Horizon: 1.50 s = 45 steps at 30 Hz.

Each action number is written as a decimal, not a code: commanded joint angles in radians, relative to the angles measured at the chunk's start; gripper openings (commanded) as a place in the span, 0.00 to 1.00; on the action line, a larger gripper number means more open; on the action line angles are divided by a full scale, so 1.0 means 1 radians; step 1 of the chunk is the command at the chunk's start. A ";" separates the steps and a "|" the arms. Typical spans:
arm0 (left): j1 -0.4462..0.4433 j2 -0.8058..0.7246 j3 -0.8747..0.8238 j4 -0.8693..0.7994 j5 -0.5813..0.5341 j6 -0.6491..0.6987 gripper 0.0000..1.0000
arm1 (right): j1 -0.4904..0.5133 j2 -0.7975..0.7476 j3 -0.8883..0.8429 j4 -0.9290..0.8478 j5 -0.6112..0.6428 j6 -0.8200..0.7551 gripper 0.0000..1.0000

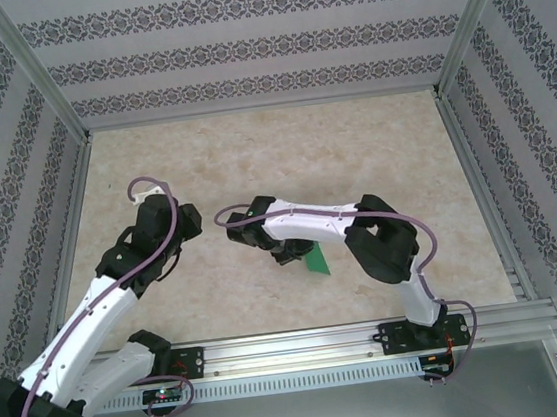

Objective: Fold a paper plane with a square sheet of paper (pick it up from the middle)
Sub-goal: Turn over the paper at the center of the table, then third fold the triangle at the center of the table.

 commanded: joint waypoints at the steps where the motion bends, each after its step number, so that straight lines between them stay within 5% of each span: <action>1: 0.001 -0.046 -0.025 -0.056 -0.080 -0.018 0.29 | 0.005 0.022 0.049 0.149 -0.161 -0.040 0.18; 3: 0.000 -0.056 -0.030 -0.052 -0.069 -0.010 0.30 | 0.003 -0.011 0.023 0.258 -0.235 -0.051 0.32; 9: 0.001 -0.009 -0.029 0.021 0.059 0.021 0.32 | -0.058 -0.305 -0.283 0.663 -0.422 -0.027 0.52; 15: -0.012 0.185 -0.026 0.231 0.405 0.040 0.29 | -0.188 -0.630 -0.643 0.892 -0.409 0.021 0.54; 18: -0.051 0.331 0.030 0.245 0.495 0.059 0.24 | -0.264 -0.743 -0.782 0.969 -0.409 0.023 0.59; 22: -0.124 0.517 0.107 0.261 0.569 0.080 0.19 | -0.377 -0.766 -0.889 1.107 -0.579 -0.006 0.62; 30: -0.203 0.724 0.207 0.257 0.592 0.072 0.13 | -0.444 -0.598 -0.849 1.150 -0.730 -0.087 0.52; 35: -0.209 0.731 0.203 0.258 0.600 0.080 0.13 | -0.467 -0.487 -0.853 1.227 -0.789 -0.086 0.36; 39: -0.231 0.734 0.206 0.226 0.576 0.134 0.17 | -0.470 -0.426 -0.880 1.301 -0.801 -0.034 0.21; 45: -0.298 0.711 0.204 0.180 0.505 0.257 0.30 | -0.428 -0.410 -0.942 1.422 -0.746 0.108 0.17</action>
